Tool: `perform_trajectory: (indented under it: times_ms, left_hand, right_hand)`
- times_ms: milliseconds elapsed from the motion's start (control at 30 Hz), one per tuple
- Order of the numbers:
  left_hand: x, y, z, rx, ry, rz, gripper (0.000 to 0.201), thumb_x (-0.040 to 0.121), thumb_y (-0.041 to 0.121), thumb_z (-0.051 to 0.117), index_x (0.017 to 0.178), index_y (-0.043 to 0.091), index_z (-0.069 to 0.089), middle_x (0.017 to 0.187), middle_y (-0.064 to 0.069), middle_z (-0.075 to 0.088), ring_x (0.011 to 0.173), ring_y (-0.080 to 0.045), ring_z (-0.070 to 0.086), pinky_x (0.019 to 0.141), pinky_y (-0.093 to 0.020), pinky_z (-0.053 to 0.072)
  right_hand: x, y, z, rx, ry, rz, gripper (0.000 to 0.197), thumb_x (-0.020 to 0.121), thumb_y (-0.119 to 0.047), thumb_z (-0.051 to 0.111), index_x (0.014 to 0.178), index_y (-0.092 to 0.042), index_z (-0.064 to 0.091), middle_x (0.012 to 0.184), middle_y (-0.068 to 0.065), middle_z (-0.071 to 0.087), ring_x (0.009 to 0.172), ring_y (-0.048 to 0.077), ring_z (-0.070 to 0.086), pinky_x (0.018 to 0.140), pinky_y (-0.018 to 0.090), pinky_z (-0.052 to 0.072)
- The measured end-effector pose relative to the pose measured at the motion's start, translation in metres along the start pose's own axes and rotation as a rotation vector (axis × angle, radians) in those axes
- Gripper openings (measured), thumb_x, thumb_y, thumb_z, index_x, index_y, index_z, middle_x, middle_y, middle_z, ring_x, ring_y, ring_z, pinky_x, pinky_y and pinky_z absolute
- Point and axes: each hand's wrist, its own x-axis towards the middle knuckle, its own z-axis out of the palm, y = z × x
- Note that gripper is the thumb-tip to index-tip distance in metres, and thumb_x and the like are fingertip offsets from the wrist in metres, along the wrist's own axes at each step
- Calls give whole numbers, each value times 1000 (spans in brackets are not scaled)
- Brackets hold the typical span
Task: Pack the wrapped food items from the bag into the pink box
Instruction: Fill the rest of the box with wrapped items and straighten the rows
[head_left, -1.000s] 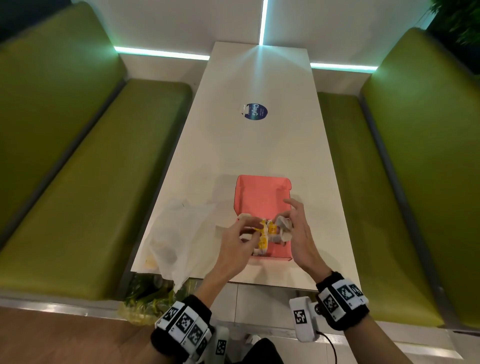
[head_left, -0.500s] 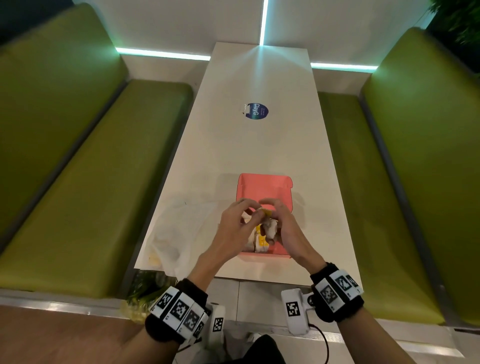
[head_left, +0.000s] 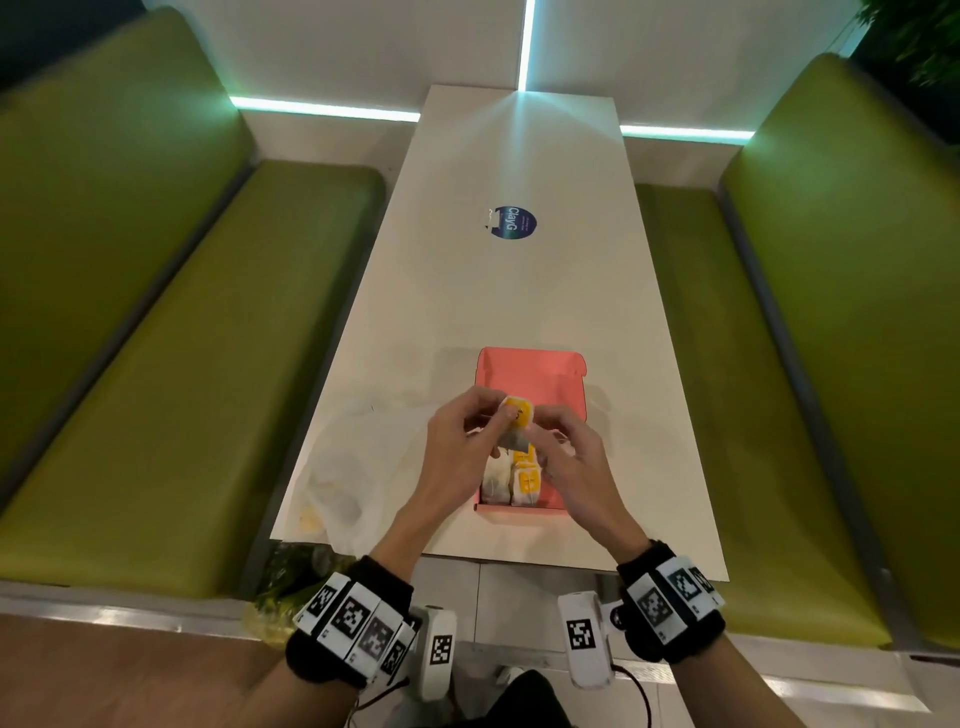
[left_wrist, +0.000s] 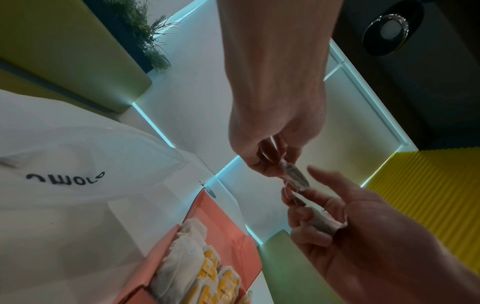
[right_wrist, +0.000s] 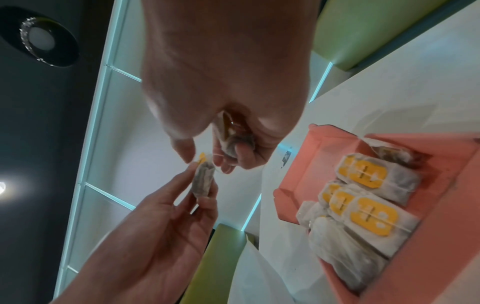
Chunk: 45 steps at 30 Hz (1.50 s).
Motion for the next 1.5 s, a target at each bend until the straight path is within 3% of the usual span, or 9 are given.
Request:
perform_trajectory:
  times_ms: [100, 233, 600, 867, 1033, 1100, 1300, 1400, 1500]
  left_hand:
    - [-3, 2, 1, -22, 5, -8, 13, 95, 12, 65, 107, 14, 61, 87, -4, 70, 69, -13, 63, 59, -29, 52]
    - [-9, 3, -4, 35, -130, 15, 19, 97, 12, 62, 104, 26, 52, 95, 8, 66, 86, -11, 66, 68, -25, 53]
    - [-7, -2, -16, 136, -113, 4, 13, 93, -3, 61, 91, 5, 70, 81, 10, 72, 77, -8, 69, 65, -22, 55]
    - [-9, 8, -19, -212, 0, -178, 12, 92, -6, 59, 94, -4, 71, 90, -11, 73, 83, -20, 70, 73, -30, 59]
    - [-10, 7, -12, -195, 78, -177, 10, 92, -5, 62, 96, -5, 71, 90, -16, 74, 82, -23, 72, 75, -29, 59]
    - [-12, 5, -10, -113, 78, -132, 9, 91, -4, 63, 95, -2, 72, 88, -13, 74, 81, -21, 73, 75, -27, 58]
    - [-13, 5, -8, -93, 100, -86, 8, 91, 3, 67, 96, 1, 73, 87, -12, 74, 80, -27, 72, 75, -29, 59]
    - [-13, 7, -8, -93, 113, -80, 10, 89, 8, 71, 98, 5, 73, 86, -8, 75, 82, -23, 73, 76, -30, 59]
    - [-13, 1, -9, -51, 124, -56, 11, 85, 5, 75, 95, 10, 73, 85, -4, 74, 82, -18, 72, 76, -33, 60]
  right_hand:
    - [1, 5, 3, -47, 36, -64, 7, 95, -18, 65, 91, -16, 70, 84, 3, 70, 79, 24, 63, 71, 41, 50]
    - [-2, 5, 5, -23, 61, -65, 10, 95, -11, 64, 89, -12, 72, 83, 4, 71, 81, 24, 66, 73, 35, 53]
    - [-5, -5, -2, 3, 96, -87, 7, 91, -11, 69, 88, -8, 75, 82, -3, 74, 78, 5, 65, 73, 17, 48]
    - [-4, -2, -12, -58, -110, -91, 9, 91, -10, 68, 88, -16, 75, 85, -2, 71, 77, 13, 60, 74, 29, 46]
    - [-13, -7, -4, 79, -175, 10, 15, 95, -10, 63, 102, -11, 75, 72, -15, 60, 58, 6, 46, 55, 17, 38]
    - [-15, -9, -1, 121, -177, 27, 17, 95, -9, 61, 105, -9, 75, 70, -8, 55, 56, 10, 37, 50, 18, 33]
    - [-21, -6, 3, -54, -134, -83, 27, 95, -8, 63, 119, -17, 71, 99, -4, 68, 87, 9, 59, 82, 20, 42]
    - [-30, 0, 5, -218, -252, -138, 43, 97, -18, 61, 138, -29, 57, 107, -9, 61, 98, 12, 57, 88, 19, 44]
    - [-37, 2, 2, -318, -367, -158, 39, 99, -19, 59, 134, -36, 55, 108, -19, 61, 104, 8, 57, 89, 21, 46]
